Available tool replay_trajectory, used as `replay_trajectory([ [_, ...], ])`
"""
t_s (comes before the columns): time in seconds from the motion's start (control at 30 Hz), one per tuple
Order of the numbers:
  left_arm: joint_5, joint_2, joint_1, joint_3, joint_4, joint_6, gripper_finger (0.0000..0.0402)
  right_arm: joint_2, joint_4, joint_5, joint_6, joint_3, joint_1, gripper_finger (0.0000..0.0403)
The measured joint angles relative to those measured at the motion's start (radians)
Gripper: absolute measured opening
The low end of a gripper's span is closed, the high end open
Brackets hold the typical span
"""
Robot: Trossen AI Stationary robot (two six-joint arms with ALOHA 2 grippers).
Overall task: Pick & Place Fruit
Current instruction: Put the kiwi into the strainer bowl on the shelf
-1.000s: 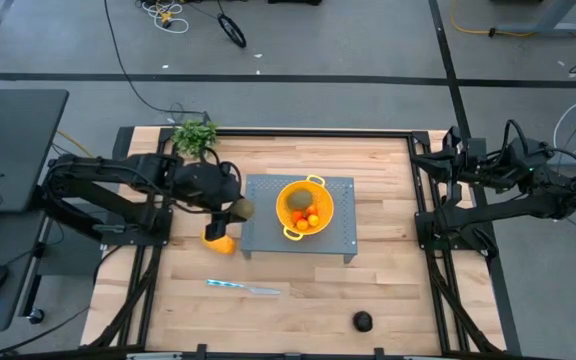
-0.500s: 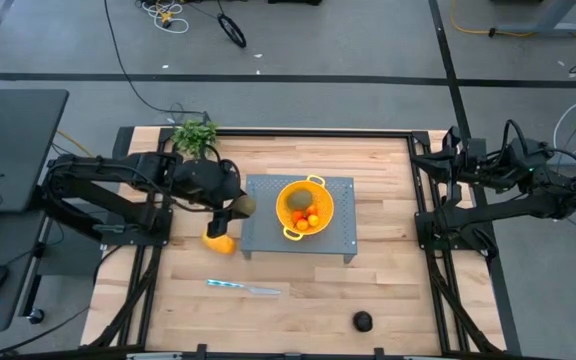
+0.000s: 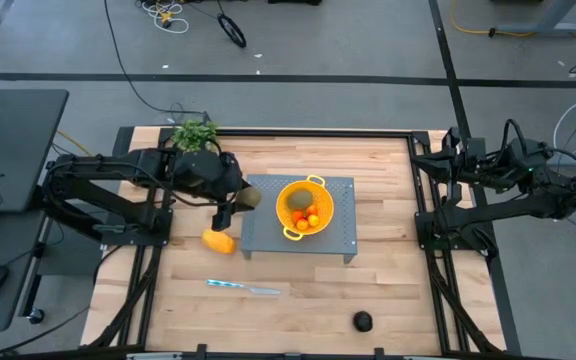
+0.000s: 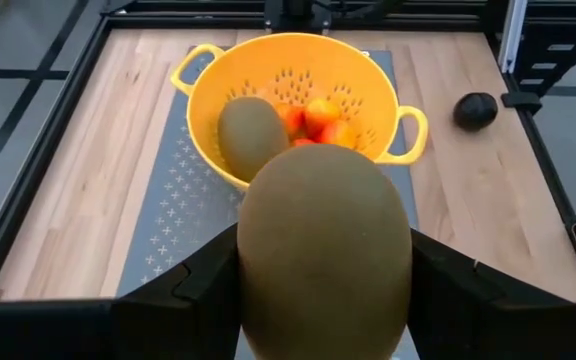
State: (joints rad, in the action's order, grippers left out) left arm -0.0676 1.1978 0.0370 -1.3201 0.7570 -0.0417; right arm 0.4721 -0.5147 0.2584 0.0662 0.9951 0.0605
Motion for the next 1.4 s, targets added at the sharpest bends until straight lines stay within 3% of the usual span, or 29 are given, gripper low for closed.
replay_trajectory([
  [0.23, 0.011, 0.001, 0.000, 0.000, -0.027, -0.026, 0.0219, 0.000, 0.000, 0.000, -0.003, 0.000, 0.000, 0.0002],
  [0.57, 0.001, 0.021, -0.037, 0.000, -0.255, -0.052, 0.0222, 0.000, -0.005, 0.001, -0.003, 0.000, 0.000, 0.0002],
  [1.1, 0.001, 0.032, -0.053, 0.001, -0.302, -0.052, 0.0218, 0.000, -0.004, 0.001, -0.003, 0.000, 0.000, 0.0002],
  [1.4, 0.019, 0.134, -0.044, 0.001, -0.410, -0.060, 0.0220, 0.000, -0.004, 0.002, -0.003, 0.000, 0.000, 0.0002],
])
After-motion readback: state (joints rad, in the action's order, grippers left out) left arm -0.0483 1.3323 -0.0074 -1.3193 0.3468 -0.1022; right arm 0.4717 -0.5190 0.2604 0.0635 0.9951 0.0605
